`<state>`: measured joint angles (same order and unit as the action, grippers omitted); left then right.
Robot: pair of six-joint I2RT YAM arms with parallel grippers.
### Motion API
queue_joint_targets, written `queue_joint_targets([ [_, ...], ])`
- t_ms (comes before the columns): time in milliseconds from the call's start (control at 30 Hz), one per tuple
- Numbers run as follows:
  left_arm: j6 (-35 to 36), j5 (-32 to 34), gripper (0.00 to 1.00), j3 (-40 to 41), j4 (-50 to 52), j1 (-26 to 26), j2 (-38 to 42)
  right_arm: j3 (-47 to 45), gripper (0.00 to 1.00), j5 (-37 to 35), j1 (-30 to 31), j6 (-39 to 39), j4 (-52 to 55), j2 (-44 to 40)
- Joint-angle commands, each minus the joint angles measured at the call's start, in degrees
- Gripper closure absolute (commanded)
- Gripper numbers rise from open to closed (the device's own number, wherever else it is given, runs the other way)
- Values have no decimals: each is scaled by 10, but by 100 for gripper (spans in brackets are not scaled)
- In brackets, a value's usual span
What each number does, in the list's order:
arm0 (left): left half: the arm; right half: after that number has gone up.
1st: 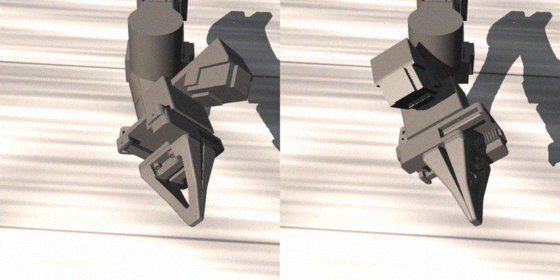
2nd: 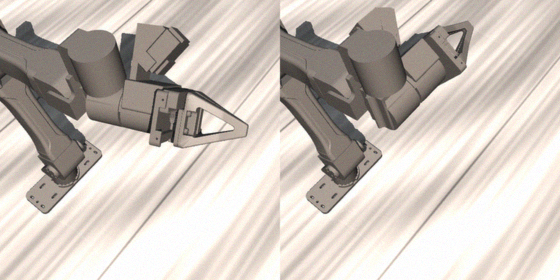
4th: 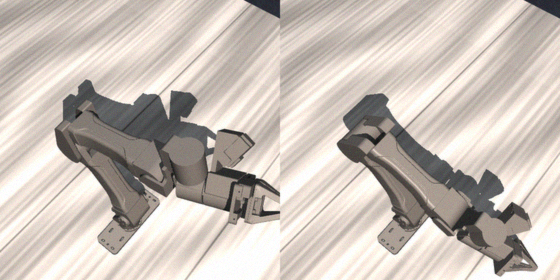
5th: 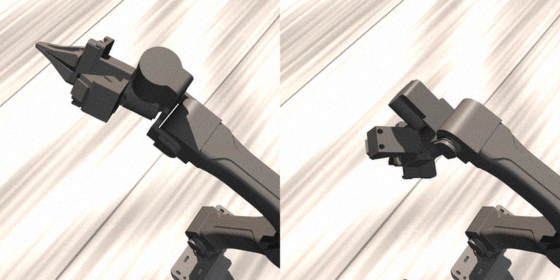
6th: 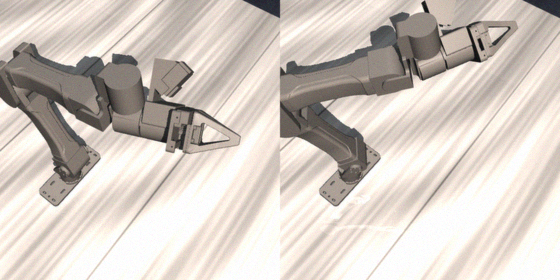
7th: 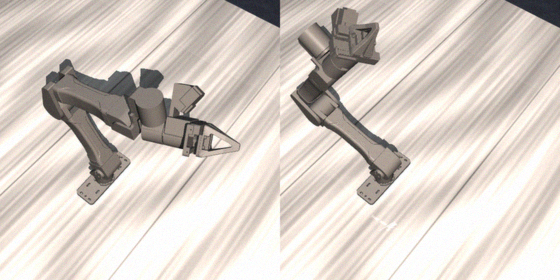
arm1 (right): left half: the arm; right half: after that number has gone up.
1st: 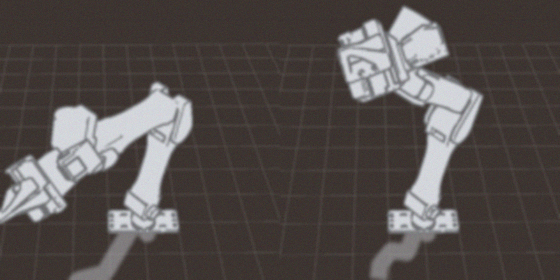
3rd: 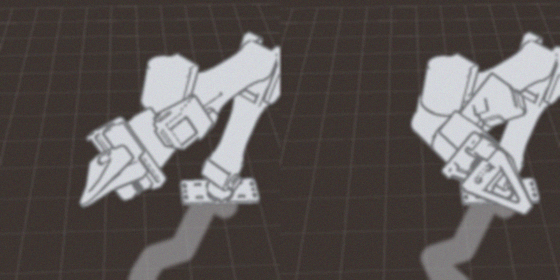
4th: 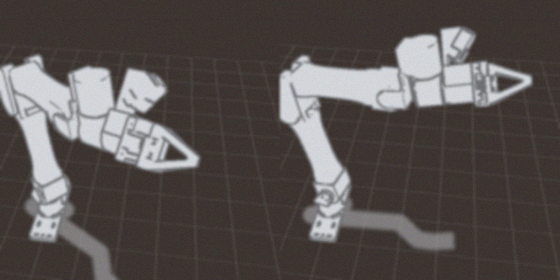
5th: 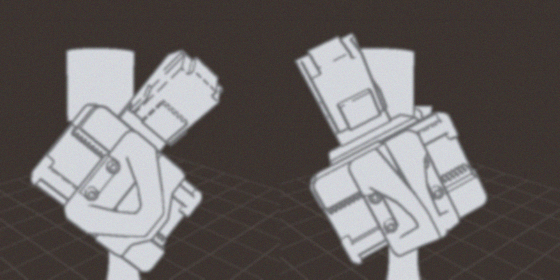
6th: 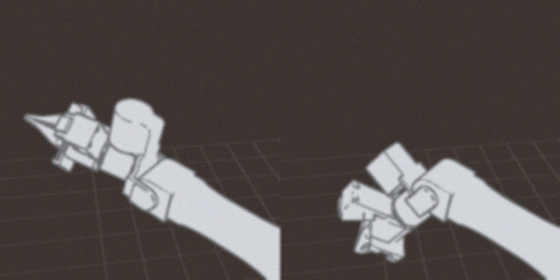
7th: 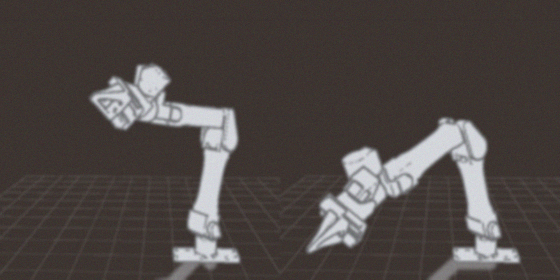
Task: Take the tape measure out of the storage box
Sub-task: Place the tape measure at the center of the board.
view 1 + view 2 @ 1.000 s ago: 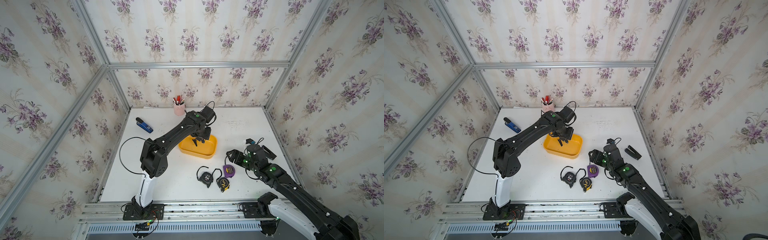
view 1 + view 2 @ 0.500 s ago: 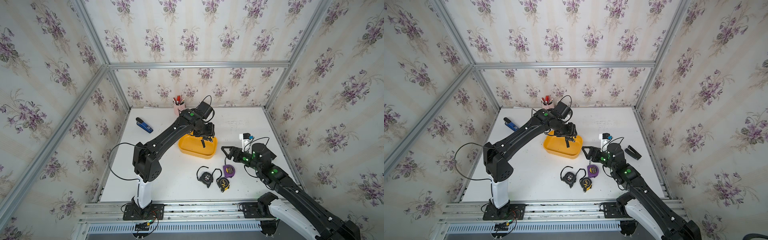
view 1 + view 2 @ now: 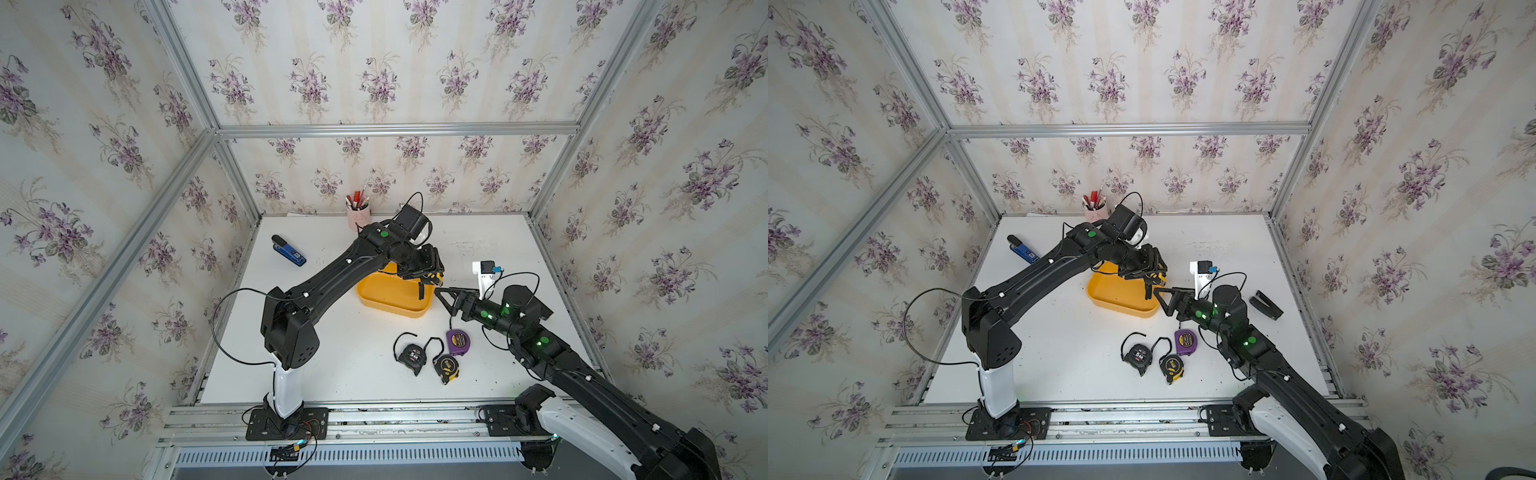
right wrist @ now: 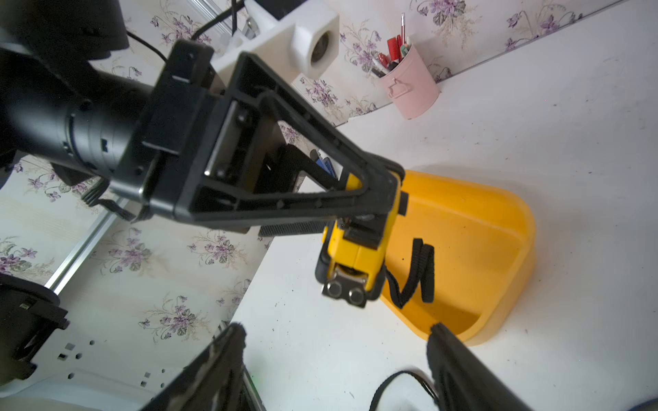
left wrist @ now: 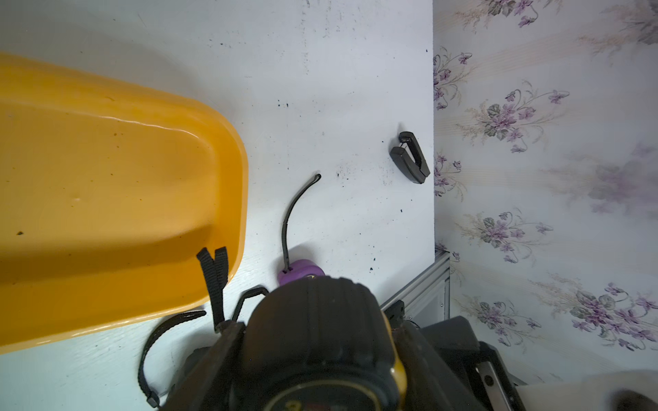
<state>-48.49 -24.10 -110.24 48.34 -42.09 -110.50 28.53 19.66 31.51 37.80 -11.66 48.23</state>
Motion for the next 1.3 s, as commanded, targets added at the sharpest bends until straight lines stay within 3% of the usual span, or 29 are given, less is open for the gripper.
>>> queue_joint_targets([
  [0,-20,-12,79,3,-29,-4,11,1,18,-4,11,4,-40,10],
  [600,-37,-10,80,21,-34,-31,39,2,21,-58,11,17,-120,51],
  [667,-37,-8,80,22,-33,-31,41,6,28,-60,11,19,-121,65],
  [800,-37,-9,78,22,-35,-31,45,7,59,-64,11,27,-128,78],
  [867,-37,-8,68,25,-37,-31,47,8,70,-69,10,27,-122,80],
  [1033,-27,-6,8,38,-62,-30,56,10,82,-84,11,25,-92,66],
  [1067,-21,-7,1,40,-70,-30,57,10,82,-88,11,23,-83,62],
  [1267,-5,-8,0,56,-89,-17,66,3,82,-101,11,22,-4,14],
])
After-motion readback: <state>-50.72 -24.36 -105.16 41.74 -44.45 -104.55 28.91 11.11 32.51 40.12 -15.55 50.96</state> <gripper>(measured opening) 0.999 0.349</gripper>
